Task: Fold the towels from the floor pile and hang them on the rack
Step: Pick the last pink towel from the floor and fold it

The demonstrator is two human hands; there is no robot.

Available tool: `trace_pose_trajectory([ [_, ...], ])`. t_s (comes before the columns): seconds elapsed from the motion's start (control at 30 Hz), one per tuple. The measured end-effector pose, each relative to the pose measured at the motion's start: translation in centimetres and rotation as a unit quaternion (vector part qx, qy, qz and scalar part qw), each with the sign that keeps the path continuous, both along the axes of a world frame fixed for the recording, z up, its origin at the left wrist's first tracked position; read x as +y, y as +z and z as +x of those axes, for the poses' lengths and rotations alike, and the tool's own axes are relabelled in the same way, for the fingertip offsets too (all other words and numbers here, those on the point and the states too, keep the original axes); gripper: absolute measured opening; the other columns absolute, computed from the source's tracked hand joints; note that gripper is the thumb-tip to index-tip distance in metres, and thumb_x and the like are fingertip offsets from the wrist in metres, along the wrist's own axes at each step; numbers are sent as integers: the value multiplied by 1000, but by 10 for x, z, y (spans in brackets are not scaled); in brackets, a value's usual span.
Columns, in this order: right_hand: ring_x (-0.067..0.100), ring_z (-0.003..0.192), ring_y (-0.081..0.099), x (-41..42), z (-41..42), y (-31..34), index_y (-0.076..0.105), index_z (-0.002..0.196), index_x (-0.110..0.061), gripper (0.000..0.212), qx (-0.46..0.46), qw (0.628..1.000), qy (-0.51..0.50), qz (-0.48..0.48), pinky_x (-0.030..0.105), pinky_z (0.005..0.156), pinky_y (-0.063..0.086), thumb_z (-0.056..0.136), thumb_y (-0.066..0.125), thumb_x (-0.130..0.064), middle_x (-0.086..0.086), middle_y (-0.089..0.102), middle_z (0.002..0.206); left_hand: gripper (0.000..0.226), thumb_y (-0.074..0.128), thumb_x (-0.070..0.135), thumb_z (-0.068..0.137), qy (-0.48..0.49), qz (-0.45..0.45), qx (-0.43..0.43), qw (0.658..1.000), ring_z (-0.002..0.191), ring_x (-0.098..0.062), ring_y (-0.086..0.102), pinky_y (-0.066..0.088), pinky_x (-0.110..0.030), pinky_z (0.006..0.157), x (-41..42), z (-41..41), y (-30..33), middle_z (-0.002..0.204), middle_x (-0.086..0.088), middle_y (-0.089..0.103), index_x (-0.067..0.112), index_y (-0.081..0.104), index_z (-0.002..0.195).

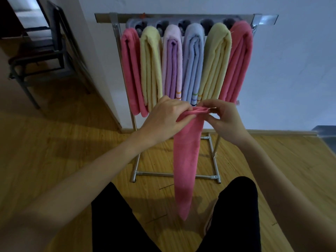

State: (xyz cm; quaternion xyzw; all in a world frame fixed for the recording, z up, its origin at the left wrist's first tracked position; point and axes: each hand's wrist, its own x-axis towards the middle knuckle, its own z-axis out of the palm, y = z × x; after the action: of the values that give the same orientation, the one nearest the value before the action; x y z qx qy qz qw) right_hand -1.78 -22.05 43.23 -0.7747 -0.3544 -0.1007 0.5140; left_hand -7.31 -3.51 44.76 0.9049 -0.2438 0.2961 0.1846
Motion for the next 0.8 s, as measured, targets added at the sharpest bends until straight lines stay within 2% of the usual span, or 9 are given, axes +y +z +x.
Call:
trace_pose_trajectory([
  [0.13,9,88,66,5,-2,0,65,99,-9,28,44,997,-27,53,23,79,55,84,58,13,-2,67,90,23,67,22,87,-5,-40,-55,998,97,-14,56,44,-28,89,1,-4,-11,100,-4,63,8,66,106],
  [0.23,2,85,63,10,-5,-2,66,96,-9,27,56,997,-20,44,21,76,55,84,58,13,-6,65,89,68,73,37,78,39,-117,11,992,124,-19,42,40,-29,105,6,-11,-40,130,-10,44,9,45,133],
  [0.3,3,86,63,13,-7,-5,66,95,-9,24,72,996,-23,44,25,77,56,84,60,11,-5,66,89,87,77,38,70,53,-188,89,977,125,-12,40,37,-23,104,9,-19,-66,135,-2,38,14,32,140],
  [0.4,11,87,65,17,-8,-11,67,96,-8,18,86,995,-21,47,37,79,58,84,63,5,-2,67,89,78,84,30,67,50,-264,247,931,109,1,50,42,-19,92,17,-26,-113,118,17,50,28,39,131],
  [0.5,16,88,66,20,-10,-12,68,94,-11,17,95,994,-21,50,42,80,57,84,65,2,-4,68,88,65,83,40,63,72,-292,374,877,101,-5,60,50,-35,90,27,-23,-161,108,12,63,25,55,119],
  [0.57,21,91,66,21,-11,-11,68,95,-12,16,100,992,-31,67,44,81,57,84,66,0,-3,68,90,49,82,35,67,87,-292,422,854,96,-11,64,52,-43,90,27,-17,-181,103,5,68,17,65,109],
  [0.7,23,86,66,19,-11,-5,68,93,-14,20,119,983,-72,122,44,75,59,82,66,2,1,68,87,23,78,19,77,100,-326,466,816,92,-14,65,51,-43,94,20,-6,-202,93,4,69,14,70,97],
  [0.77,23,82,66,15,-9,-3,69,91,-15,17,131,974,-92,157,44,73,59,81,66,-1,4,68,85,22,76,25,79,78,-318,491,807,92,-18,67,51,-47,93,17,-3,-212,94,-1,71,11,70,95],
  [0.8,22,79,65,12,-8,-3,69,91,-14,15,143,968,-102,179,43,72,59,80,66,-4,6,67,84,31,75,32,78,71,-313,504,802,92,-23,67,51,-49,91,17,-2,-220,96,-6,72,7,71,95],
])
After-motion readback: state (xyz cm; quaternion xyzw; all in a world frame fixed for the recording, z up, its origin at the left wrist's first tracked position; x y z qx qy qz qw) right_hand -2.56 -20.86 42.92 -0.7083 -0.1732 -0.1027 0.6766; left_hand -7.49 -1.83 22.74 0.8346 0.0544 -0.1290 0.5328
